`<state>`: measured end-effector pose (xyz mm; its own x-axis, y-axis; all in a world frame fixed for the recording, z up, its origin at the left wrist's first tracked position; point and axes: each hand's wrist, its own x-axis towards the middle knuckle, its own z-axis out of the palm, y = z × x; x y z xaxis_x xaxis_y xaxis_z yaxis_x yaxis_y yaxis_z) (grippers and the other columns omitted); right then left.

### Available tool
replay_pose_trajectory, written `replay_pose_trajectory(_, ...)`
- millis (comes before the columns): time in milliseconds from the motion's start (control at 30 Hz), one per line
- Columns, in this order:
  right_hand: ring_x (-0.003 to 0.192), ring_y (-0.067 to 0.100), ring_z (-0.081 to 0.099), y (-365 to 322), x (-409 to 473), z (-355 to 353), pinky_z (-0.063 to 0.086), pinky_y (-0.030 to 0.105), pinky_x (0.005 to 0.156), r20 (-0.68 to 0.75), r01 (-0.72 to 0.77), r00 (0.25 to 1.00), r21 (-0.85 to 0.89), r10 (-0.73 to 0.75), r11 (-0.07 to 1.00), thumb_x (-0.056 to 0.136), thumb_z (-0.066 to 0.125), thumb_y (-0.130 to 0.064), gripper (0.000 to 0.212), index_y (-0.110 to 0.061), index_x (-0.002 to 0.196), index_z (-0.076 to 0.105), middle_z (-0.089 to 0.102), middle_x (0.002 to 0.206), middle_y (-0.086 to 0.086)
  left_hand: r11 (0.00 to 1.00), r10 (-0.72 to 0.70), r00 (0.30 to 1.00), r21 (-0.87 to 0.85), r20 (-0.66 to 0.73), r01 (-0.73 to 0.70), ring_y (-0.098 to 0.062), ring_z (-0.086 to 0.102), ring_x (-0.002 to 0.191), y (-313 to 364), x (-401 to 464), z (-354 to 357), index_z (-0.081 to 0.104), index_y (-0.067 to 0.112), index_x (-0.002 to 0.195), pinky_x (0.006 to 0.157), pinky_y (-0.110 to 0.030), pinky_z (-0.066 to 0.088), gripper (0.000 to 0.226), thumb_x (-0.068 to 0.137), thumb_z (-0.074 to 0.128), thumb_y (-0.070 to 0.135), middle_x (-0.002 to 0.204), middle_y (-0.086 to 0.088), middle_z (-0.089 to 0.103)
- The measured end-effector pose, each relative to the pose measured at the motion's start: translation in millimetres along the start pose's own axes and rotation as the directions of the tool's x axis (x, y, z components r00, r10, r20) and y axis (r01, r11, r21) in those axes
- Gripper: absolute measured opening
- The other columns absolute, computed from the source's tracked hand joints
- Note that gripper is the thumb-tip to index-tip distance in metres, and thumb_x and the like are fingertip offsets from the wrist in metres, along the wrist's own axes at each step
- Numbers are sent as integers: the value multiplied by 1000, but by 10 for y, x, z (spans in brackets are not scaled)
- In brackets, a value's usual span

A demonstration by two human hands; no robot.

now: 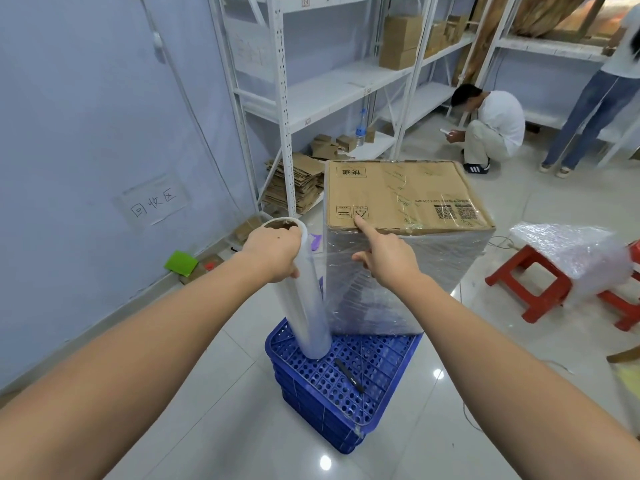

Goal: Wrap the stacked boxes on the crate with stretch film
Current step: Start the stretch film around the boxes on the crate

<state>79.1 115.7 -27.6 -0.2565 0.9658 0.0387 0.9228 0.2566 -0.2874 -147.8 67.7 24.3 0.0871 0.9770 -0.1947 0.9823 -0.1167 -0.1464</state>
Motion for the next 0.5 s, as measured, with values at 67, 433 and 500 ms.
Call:
replay_pose_trajectory(67, 77, 28, 63, 15, 1, -30, 55, 39, 66, -5, 11, 1000, -19, -11, 1000, 95, 61, -39, 75, -45, 152, 13, 70, 86, 7, 1000, -10, 1000, 10, 4, 10, -34, 62, 119, 34, 23, -31, 39, 7, 144, 79, -39, 44, 73, 92, 74, 47, 134, -11, 62)
replay_pose_trajectory(433, 67, 27, 63, 101, 1, -11, 56, 40, 64, 23, 45, 999, -31, -44, 999, 95, 61, -37, 84, -50, 150, 0, 70, 81, 6, 992, 23, 999, 123, -24, -20, -27, 66, 98, 114, 134, -98, 54, 14, 109, 69, -36, 47, 46, 84, 82, 41, 107, -3, 67)
replay_pose_trajectory(500, 68, 26, 63, 104, 0, 33, 57, 40, 64, 23, 41, 999, -11, -41, 999, 95, 60, -36, 85, -53, 148, -4, 71, 82, 4, 993, 8, 1000, 116, -9, -7, -27, 66, 96, 81, 163, -119, 55, 15, 104, 69, -36, 48, 44, 84, 83, 42, 103, -2, 67)
